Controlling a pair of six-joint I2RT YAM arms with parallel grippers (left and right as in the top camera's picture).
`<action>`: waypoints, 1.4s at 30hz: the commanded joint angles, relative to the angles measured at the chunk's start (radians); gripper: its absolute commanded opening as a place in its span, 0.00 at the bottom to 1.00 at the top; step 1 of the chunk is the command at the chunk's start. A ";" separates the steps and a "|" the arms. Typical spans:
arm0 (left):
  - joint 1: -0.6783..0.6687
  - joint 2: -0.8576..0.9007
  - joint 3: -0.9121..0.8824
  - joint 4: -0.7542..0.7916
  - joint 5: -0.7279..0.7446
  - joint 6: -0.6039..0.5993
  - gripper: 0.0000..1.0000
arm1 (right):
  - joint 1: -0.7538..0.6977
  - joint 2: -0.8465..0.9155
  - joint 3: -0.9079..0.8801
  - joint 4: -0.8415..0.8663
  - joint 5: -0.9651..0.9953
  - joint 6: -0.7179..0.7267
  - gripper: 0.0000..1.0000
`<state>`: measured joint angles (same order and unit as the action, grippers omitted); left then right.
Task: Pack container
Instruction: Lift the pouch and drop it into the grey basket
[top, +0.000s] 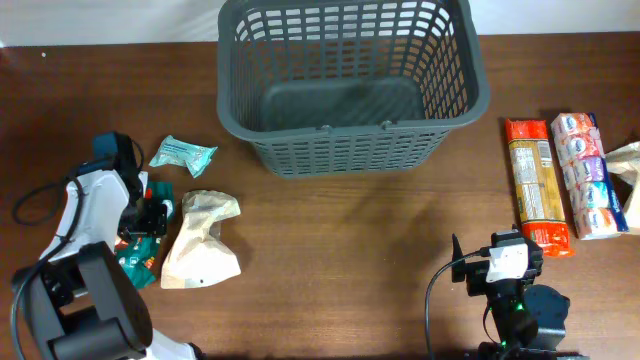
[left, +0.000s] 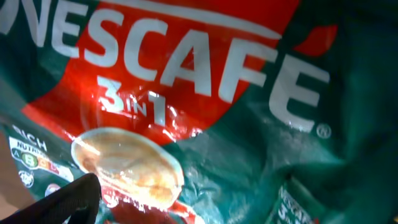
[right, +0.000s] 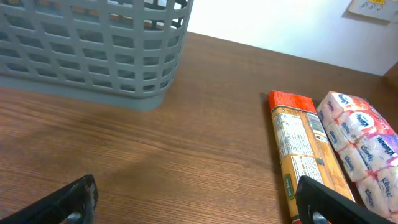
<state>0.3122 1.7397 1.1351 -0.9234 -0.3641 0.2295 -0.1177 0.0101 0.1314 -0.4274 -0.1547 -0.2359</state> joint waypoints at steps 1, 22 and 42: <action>0.008 0.054 -0.009 0.023 -0.008 0.004 0.90 | 0.006 -0.006 -0.007 -0.001 0.009 0.009 0.99; 0.006 0.257 0.033 0.047 0.164 -0.056 0.02 | 0.006 -0.006 -0.007 -0.001 0.009 0.009 0.99; 0.005 0.119 0.649 -0.447 0.146 -0.055 0.02 | 0.006 -0.006 -0.007 -0.001 0.009 0.009 0.99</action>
<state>0.3202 1.9388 1.7279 -1.3510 -0.1841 0.1722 -0.1177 0.0101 0.1314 -0.4282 -0.1543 -0.2356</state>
